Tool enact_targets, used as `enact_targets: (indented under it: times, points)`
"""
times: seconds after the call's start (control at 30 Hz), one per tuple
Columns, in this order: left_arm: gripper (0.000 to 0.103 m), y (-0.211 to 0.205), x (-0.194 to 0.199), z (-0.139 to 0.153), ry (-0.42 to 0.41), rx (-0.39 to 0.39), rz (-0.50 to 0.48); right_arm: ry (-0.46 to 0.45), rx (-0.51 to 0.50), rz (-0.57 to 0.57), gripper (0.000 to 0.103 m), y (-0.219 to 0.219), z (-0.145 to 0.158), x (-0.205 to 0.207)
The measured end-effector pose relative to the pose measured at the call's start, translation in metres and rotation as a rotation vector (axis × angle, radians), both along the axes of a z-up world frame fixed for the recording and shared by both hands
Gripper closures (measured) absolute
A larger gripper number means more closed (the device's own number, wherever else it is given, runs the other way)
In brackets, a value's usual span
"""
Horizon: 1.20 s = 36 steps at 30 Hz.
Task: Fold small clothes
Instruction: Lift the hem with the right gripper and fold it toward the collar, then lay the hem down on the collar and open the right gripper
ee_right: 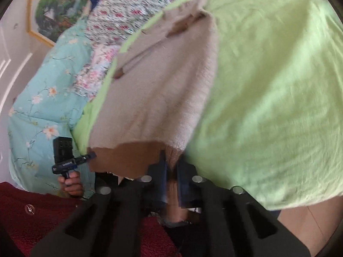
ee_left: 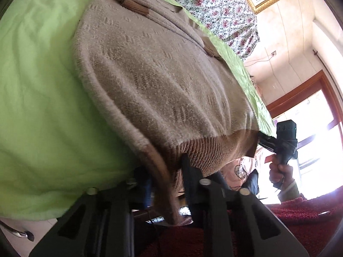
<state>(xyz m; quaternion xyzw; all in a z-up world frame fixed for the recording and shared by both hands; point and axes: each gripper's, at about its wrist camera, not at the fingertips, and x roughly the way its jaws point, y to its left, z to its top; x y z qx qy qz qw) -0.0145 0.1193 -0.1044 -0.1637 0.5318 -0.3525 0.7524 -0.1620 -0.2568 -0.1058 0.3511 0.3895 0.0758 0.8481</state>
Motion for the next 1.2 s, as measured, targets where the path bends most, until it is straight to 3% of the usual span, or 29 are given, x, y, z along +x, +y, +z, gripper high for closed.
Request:
enact_targets:
  times: [0.27, 0.6, 0.77, 0.87, 1.2]
  points:
    - [0.095, 0.011, -0.013, 0.034, -0.094, -0.029, 0.024, -0.164, 0.074, -0.037, 0.095, -0.012, 0.034, -0.024]
    - [0.097, 0.026, 0.003, 0.117, -0.281, -0.130, 0.117, -0.374, 0.083, -0.106, 0.095, -0.032, 0.102, 0.016]
    - [0.097, 0.014, 0.051, 0.148, -0.380, -0.165, 0.170, -0.429, 0.057, -0.163, 0.095, -0.057, 0.127, 0.070]
    - [0.097, 0.007, 0.089, 0.161, -0.434, -0.160, 0.217, -0.406, 0.010, -0.188, 0.095, -0.071, 0.137, 0.112]
    - [0.097, -0.025, 0.237, 0.160, -0.432, -0.070, 0.313, -0.342, -0.027, -0.207, 0.095, -0.118, 0.133, 0.246]
